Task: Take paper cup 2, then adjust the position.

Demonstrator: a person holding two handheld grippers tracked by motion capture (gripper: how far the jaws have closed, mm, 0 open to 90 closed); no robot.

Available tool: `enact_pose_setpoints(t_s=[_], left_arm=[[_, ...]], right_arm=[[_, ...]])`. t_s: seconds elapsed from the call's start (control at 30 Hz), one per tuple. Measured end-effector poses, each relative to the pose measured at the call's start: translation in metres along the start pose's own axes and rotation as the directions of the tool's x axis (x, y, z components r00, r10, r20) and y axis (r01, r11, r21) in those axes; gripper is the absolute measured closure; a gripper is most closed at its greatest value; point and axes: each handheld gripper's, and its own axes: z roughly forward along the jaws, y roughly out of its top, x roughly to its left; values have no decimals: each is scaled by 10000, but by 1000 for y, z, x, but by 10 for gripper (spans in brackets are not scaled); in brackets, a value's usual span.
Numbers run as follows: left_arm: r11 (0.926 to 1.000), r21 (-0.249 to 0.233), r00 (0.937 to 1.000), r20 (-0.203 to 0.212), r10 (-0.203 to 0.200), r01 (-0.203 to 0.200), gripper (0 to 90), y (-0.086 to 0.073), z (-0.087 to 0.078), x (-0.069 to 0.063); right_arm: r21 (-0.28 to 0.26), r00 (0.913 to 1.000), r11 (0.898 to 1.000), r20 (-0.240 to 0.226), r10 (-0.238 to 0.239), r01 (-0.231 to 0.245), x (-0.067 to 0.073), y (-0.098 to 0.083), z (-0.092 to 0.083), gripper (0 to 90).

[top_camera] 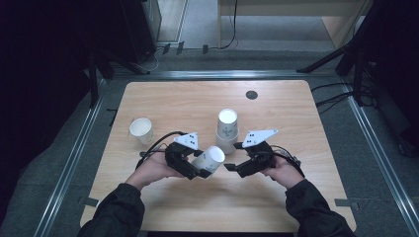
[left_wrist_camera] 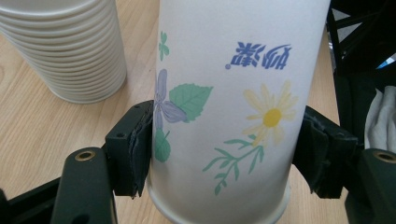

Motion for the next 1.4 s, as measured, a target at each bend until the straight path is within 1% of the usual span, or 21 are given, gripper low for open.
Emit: enact_pose_setpoints(t_s=[0.1,0.17,0.2,0.27,0.3,0.37,0.5,0.6,0.7,0.77,0.83,0.87,0.93,1.0,1.1,1.17,1.2,1.23,1.3,1.37,1.4], left_arm=[[9999,120,10000,-19,-49,49,290,0,-2,0],[9997,228,10000,-18,-40,41,290,1,-3,0],[9996,298,10000,37,-31,30,290,1,-4,1],[9995,317,10000,-30,-32,33,290,1,-6,1],[9994,321,9999,20,-98,97,290,2,-7,2],[9993,365,9999,-78,-85,88,290,3,-9,2],[9979,627,9998,-107,-163,169,290,7,-12,4],[9952,974,9997,-246,-58,82,290,10,-14,7],[9923,1241,9997,-220,62,-35,290,15,-15,9],[9888,1492,9997,-204,135,-103,289,18,-15,10],[9844,1743,9994,-199,269,-230,289,22,-16,10],[9833,1798,9991,-258,339,-287,289,24,-16,10],[9781,2034,9983,-265,515,-451,289,28,-15,10],[9745,2171,9977,-239,634,-567,288,30,-14,10],[9731,2202,9972,-158,731,-678,289,34,-13,9],[9691,2344,9965,-121,824,-773,289,36,-11,8],[9631,2554,9959,-107,902,-845,289,38,-9,8],[9590,2686,9951,-135,977,-905,289,38,-8,7],[9501,2919,9929,-111,1182,-1099,289,39,-5,6],[9466,2981,9918,32,1275,-1226,288,38,-3,5],[9446,3027,9914,87,1302,-1267,289,38,-2,5]], right_arm=[[151,9995,9999,311,-28,24,2,-1,1,188],[235,9979,9997,652,-12,-3,3,-1,2,188],[306,9968,9995,804,39,-64,3,-2,1,188],[342,9936,9991,1106,205,-244,2,-3,2,189],[417,9925,9986,1197,265,-317,1,-4,1,189],[479,9907,9983,1332,276,-343,-1,-6,0,189],[512,9894,9980,1422,296,-372,-2,-8,-1,190],[543,9896,9975,1388,368,-447,-1,-10,-1,189],[556,9902,9974,1342,378,-456,-1,-10,-1,188],[509,9911,9979,1289,344,-412,-1,-9,0,188],[397,9919,9988,1254,223,-275,0,-9,0,189],[358,9932,9993,1158,76,-119,1,-9,0,189],[352,9951,9993,982,-115,81,2,-8,0,192],[380,9964,9992,830,-148,117,2,-8,2,193],[291,9971,9995,744,-149,128,2,-7,3,190],[339,9973,9992,701,-220,197,2,-6,4,183],[421,9981,9991,603,-76,51,2,-6,5,181],[538,9992,9985,383,78,-99,2,-5,6,170],[640,9999,9979,-15,125,-124,2,-4,7,151],[533,9994,9985,-334,97,-80,5,-2,8,152],[463,9990,9989,-431,-72,92,6,-1,8,152]])
